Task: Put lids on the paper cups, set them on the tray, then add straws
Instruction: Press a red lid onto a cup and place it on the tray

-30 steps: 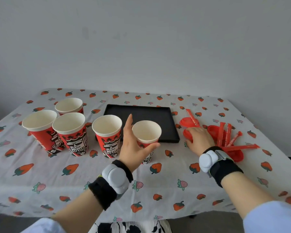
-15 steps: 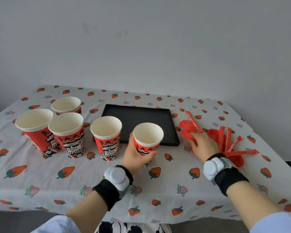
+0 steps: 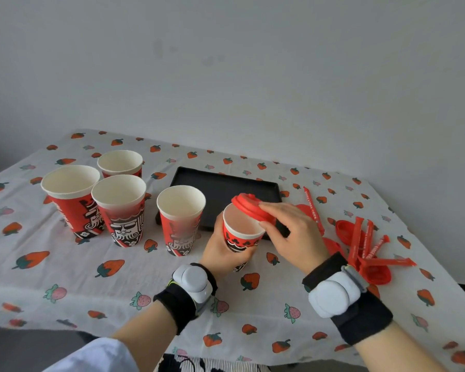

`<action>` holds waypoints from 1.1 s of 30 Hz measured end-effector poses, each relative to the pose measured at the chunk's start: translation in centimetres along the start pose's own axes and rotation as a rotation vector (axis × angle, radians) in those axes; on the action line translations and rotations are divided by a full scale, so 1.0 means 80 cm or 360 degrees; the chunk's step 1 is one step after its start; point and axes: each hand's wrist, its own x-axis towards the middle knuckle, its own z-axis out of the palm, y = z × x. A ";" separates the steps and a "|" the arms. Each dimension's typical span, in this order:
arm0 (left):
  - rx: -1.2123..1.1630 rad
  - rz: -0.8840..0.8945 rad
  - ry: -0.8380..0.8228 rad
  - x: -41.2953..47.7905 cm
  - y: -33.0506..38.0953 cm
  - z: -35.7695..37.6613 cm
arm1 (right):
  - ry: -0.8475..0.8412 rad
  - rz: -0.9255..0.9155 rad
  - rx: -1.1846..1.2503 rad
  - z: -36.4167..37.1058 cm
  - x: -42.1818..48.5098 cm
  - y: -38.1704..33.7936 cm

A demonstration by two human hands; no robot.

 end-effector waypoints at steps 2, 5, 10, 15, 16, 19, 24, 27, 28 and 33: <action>-0.0022 0.0006 -0.0020 0.001 -0.001 0.002 | -0.0040 -0.0128 -0.0065 0.001 -0.002 0.001; -0.0041 0.0018 -0.0050 0.002 -0.001 -0.001 | -0.0057 -0.0270 -0.0080 0.004 -0.006 0.002; -0.0078 0.0033 -0.0049 -0.002 0.006 0.000 | -0.0151 -0.0239 0.0028 0.008 -0.008 0.000; -0.0074 0.0020 -0.0042 -0.003 0.008 0.000 | -0.0137 -0.0033 0.0209 0.008 0.006 -0.015; -0.0067 0.0014 -0.0042 -0.002 0.008 0.000 | -0.0130 0.0012 0.0197 0.008 0.013 -0.020; -0.0046 -0.0020 -0.0048 0.000 0.005 0.000 | -0.0177 0.0144 0.0058 0.011 0.038 -0.032; 0.0005 -0.0038 -0.0065 0.003 0.001 -0.002 | -0.0424 0.0196 0.0025 0.028 0.060 -0.033; 0.0065 0.0031 -0.0058 0.005 -0.001 -0.001 | -0.0625 0.0243 -0.0079 0.041 0.053 -0.027; 0.0067 0.0039 -0.0060 0.006 -0.001 -0.001 | -0.0610 0.0231 -0.0115 0.045 0.051 -0.025; 0.0054 0.0051 -0.0090 0.006 -0.001 -0.001 | -0.0509 0.0210 -0.0146 0.049 0.047 -0.025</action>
